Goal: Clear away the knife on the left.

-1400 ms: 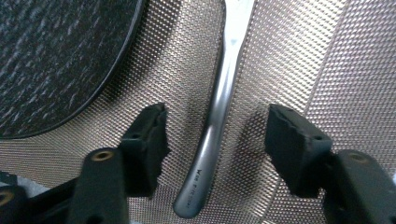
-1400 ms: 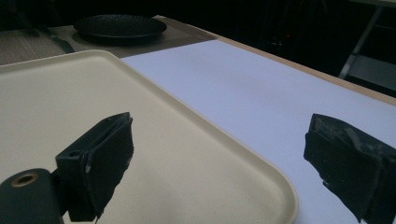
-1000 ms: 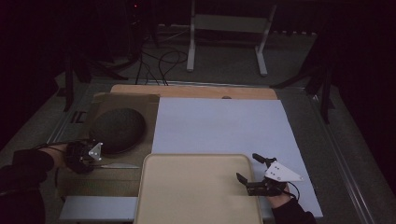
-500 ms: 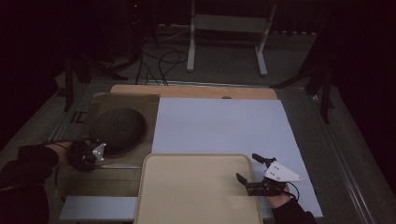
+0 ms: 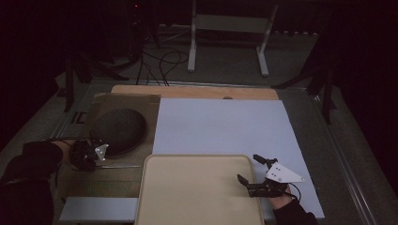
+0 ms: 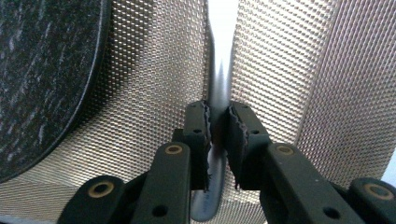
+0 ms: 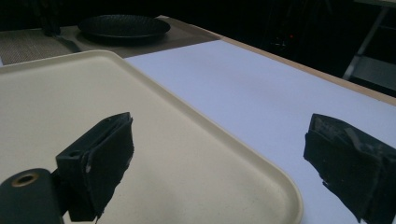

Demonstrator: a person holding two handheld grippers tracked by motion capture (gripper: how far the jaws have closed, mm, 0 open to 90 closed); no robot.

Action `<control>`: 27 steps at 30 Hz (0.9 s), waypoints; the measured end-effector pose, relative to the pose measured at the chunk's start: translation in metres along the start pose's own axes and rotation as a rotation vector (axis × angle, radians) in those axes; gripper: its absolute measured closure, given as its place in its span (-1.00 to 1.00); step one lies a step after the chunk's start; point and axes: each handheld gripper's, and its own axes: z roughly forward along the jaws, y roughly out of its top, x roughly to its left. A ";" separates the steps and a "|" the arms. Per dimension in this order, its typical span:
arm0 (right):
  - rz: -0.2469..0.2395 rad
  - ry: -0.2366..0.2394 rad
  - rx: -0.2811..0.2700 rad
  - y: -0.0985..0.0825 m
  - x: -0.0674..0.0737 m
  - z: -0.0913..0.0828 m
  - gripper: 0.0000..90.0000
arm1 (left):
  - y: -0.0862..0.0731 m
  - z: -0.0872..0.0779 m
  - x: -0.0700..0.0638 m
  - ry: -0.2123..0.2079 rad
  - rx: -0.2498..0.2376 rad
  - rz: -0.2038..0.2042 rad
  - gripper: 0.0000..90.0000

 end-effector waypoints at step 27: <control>-0.002 -0.024 -0.003 0.002 -0.001 -0.002 -0.82 | -0.004 -0.027 -0.013 0.017 -0.048 -0.146 0.78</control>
